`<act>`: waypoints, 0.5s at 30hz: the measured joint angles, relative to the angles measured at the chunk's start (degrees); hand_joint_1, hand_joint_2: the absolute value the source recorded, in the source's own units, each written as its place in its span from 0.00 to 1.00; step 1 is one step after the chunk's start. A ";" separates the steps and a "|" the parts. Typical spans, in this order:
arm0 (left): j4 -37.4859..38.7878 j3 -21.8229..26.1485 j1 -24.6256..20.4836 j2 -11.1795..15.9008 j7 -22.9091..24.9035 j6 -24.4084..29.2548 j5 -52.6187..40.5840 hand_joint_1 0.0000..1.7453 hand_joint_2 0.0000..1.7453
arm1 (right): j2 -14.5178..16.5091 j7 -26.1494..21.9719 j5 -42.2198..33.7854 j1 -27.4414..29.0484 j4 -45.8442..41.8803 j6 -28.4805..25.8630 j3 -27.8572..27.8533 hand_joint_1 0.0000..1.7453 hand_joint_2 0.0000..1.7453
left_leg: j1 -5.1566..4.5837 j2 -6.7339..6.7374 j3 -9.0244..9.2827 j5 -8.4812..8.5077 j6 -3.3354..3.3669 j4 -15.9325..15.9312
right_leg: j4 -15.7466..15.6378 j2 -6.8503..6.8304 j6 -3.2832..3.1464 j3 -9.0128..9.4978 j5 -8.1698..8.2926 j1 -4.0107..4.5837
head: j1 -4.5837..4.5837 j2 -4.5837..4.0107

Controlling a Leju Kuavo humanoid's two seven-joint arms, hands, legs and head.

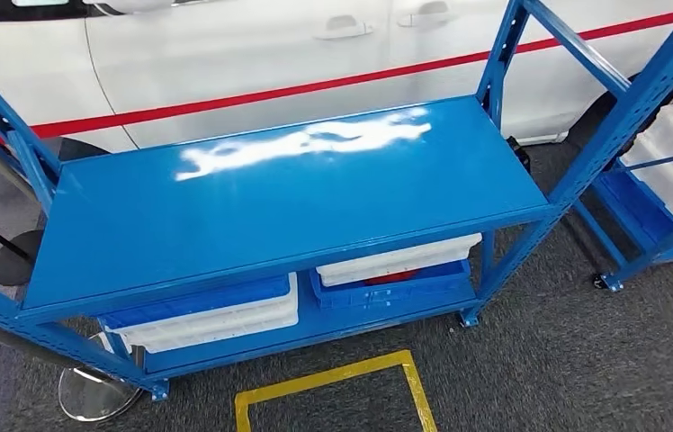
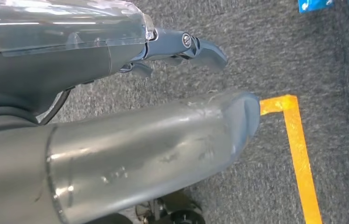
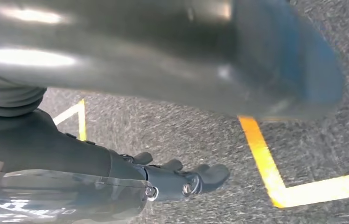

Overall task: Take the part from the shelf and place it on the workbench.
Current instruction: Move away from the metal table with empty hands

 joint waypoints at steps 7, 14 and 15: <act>0.00 0.29 0.16 -0.01 0.01 0.40 -0.66 0.00 0.00 | 0.07 -0.08 0.38 0.13 -0.02 0.08 -0.02 0.00 0.00 | 0.32 0.45 -7.68 -7.49 -1.40 16.48 | -0.64 -0.27 -1.78 0.45 0.12 0.16 | -0.40 0.00; 0.00 0.32 0.03 0.19 0.02 0.45 -0.68 0.00 0.00 | 0.37 -0.09 0.46 0.04 -0.02 0.18 -0.02 0.00 0.00 | -0.43 0.51 -0.14 0.09 0.70 -0.05 | -0.66 -0.16 -0.96 0.98 -0.30 0.70 | -0.34 0.00; 0.00 0.33 0.06 0.19 0.02 0.48 -0.68 0.00 0.00 | 0.37 -0.09 0.46 0.00 -0.02 0.18 -0.02 0.00 0.00 | -0.38 0.49 -0.07 0.27 0.88 -0.34 | -0.82 -0.13 -0.62 1.02 -0.24 0.66 | -0.37 0.00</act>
